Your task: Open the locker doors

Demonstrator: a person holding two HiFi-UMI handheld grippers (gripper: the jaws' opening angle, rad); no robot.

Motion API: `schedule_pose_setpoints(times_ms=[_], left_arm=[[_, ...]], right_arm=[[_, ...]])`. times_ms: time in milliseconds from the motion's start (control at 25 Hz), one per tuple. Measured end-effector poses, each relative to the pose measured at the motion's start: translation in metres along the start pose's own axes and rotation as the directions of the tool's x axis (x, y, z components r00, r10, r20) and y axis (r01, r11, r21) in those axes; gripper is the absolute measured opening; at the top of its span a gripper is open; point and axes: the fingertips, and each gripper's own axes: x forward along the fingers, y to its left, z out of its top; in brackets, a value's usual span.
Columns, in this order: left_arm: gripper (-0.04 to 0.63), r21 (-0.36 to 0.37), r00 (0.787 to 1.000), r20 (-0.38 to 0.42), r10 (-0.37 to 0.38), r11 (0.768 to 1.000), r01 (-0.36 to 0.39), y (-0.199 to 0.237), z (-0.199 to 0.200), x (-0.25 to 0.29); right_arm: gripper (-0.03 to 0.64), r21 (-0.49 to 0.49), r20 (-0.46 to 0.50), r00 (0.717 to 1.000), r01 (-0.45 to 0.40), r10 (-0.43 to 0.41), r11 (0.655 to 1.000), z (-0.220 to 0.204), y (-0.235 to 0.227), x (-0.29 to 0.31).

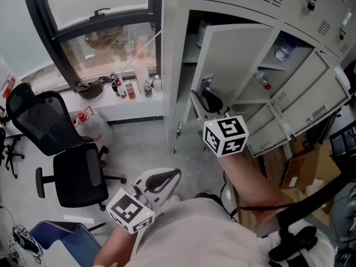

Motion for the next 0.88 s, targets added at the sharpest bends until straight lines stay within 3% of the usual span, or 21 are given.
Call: schedule_pose_setpoints(times_ms=[520, 880], left_arm=[[0.011, 0.020, 0.988, -0.031, -0.150, 0.988, 0.151, -0.031, -0.002, 0.044], [0.011, 0.035, 0.960, -0.063, -0.273, 0.961, 0.275, -0.052, 0.000, 0.080]], right_arm=[[0.104, 0.027, 0.005, 0.995, -0.099, 0.099, 0.995, -0.007, -0.007, -0.074], [0.106, 0.026, 0.022, 0.985, -0.173, 0.173, 0.985, -0.010, -0.026, -0.121]])
